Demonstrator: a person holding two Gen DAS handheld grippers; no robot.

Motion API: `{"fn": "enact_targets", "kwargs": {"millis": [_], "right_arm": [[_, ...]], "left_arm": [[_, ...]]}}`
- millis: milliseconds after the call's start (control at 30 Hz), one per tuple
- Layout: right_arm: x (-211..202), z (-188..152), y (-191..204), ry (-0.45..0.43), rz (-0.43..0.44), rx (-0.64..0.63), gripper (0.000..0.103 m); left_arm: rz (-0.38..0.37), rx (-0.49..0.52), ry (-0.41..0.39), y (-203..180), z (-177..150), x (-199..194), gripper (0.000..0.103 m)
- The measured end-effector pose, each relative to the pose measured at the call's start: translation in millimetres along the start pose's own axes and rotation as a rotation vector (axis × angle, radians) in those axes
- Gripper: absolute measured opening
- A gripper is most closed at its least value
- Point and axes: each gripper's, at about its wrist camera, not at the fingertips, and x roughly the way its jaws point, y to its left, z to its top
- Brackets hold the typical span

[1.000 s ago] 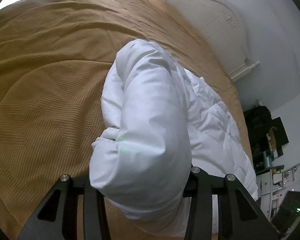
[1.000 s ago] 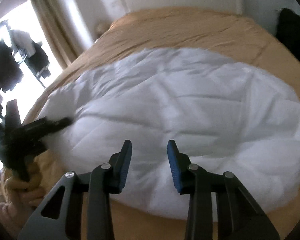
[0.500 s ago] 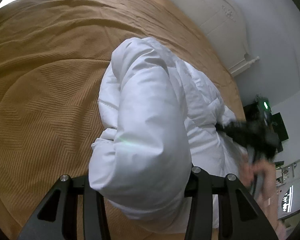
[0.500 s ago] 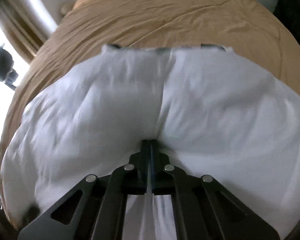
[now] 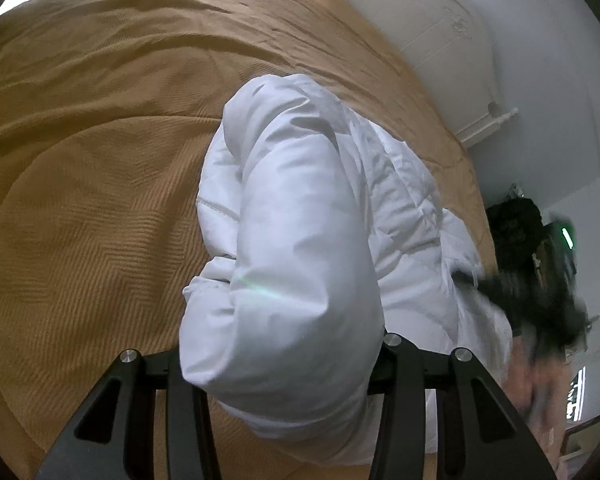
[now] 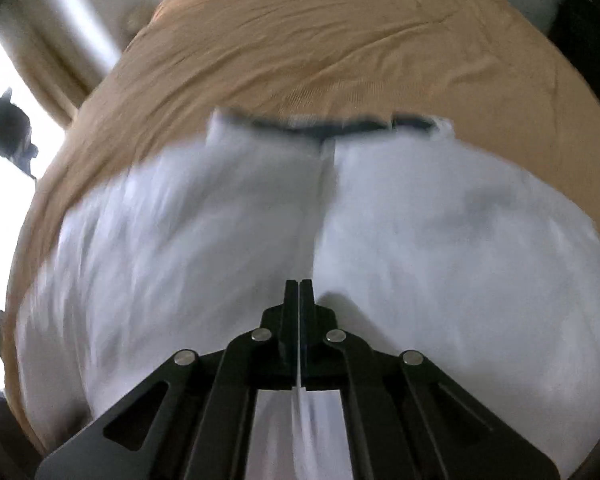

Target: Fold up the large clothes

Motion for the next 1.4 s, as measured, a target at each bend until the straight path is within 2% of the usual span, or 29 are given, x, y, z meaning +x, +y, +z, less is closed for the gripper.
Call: {"fn": "enact_targets", "kwargs": {"millis": [67, 167, 233, 333, 467, 600, 667, 700, 733, 767, 800, 833, 867, 967, 1000, 1033, 1167, 1200, 1267, 1300, 1333, 1400], "right_arm": [[-13.7, -42.4, 7.9, 0.038, -0.006, -0.066, 0.000], [-30.3, -103.9, 8.0, 0.074, -0.001, -0.088, 0.000], [-40.2, -132.8, 3.1, 0.074, 0.028, -0.049, 0.000], [-32.3, -153.0, -18.1, 0.080, 0.087, 0.046, 0.000], [-16.9, -163.3, -25.7, 0.081, 0.140, 0.066, 0.000], [-46.0, -173.6, -64.4, 0.045, 0.322, 0.242, 0.004], [-74.7, -189.3, -87.8, -0.021, 0.317, 0.287, 0.015], [-89.2, -196.8, -101.2, -0.055, 0.298, 0.303, 0.043], [-104.9, -205.2, -117.5, -0.102, 0.271, 0.328, 0.076], [-114.9, -208.1, -127.6, -0.146, 0.244, 0.348, 0.089], [-128.5, -212.5, -141.0, -0.204, 0.190, 0.378, 0.097], [-144.3, -221.3, -158.0, -0.264, 0.133, 0.411, 0.097], [-150.7, -225.5, -167.8, -0.285, 0.120, 0.421, 0.097], [-141.2, -228.7, -207.7, -0.249, 0.108, 0.492, 0.098], [-131.2, -230.3, -215.3, -0.229, 0.143, 0.523, 0.098], [-113.7, -231.8, -227.9, -0.212, 0.215, 0.569, 0.098], [-54.4, -225.1, -238.4, -0.146, 0.416, 0.656, 0.097], [-41.7, -222.9, -238.4, -0.148, 0.456, 0.678, 0.092], [-35.8, -221.3, -238.4, -0.196, 0.509, 0.712, 0.071], [-38.7, -217.5, -236.2, -0.206, 0.523, 0.691, 0.053], [-44.5, -214.2, -232.1, -0.217, 0.514, 0.668, 0.044], [-61.8, -210.9, -223.5, -0.240, 0.502, 0.619, 0.037]], "left_arm": [[0.003, 0.007, -0.007, -3.9, 1.0, -2.1, 0.044], [0.013, 0.037, -0.014, -11.5, -0.4, -7.0, 0.044], [0.004, 0.052, -0.019, -15.2, -0.6, -11.7, 0.044], [-0.018, 0.069, -0.026, -20.6, -1.8, -17.4, 0.044], [0.034, 0.134, -0.058, -33.4, -5.2, -19.2, 0.044], [0.013, 0.105, -0.046, -25.6, 1.1, -21.0, 0.044], [0.016, 0.095, -0.036, -19.5, 0.4, -18.9, 0.044], [0.018, 0.094, -0.034, -19.9, -0.7, -17.0, 0.044], [0.021, 0.092, -0.033, -19.3, -0.8, -16.4, 0.044], [0.019, 0.089, -0.032, -18.9, -0.3, -15.9, 0.044], [0.018, 0.090, -0.031, -19.4, 0.4, -15.7, 0.044], [0.019, 0.092, -0.029, -19.0, 0.5, -15.0, 0.044], [0.020, 0.094, -0.028, -19.8, 0.9, -14.5, 0.044], [0.021, 0.089, -0.028, -18.5, 1.9, -13.7, 0.044], [0.022, 0.086, -0.027, -16.7, 1.1, -13.7, 0.044], [0.022, 0.084, -0.025, -16.6, 1.2, -13.5, 0.044], [0.034, 0.088, -0.028, -18.5, -0.6, -12.5, 0.044], [0.035, 0.088, -0.034, -18.5, -0.8, -12.6, 0.044], [0.036, 0.076, -0.045, -18.3, -1.9, -14.0, 0.043], [0.025, 0.065, -0.056, -16.8, -3.3, -16.5, 0.042], [0.013, 0.057, -0.068, -16.1, -4.6, -19.4, 0.040], [0.018, 0.067, -0.093, -18.8, -7.3, -27.4, 0.036]]}}
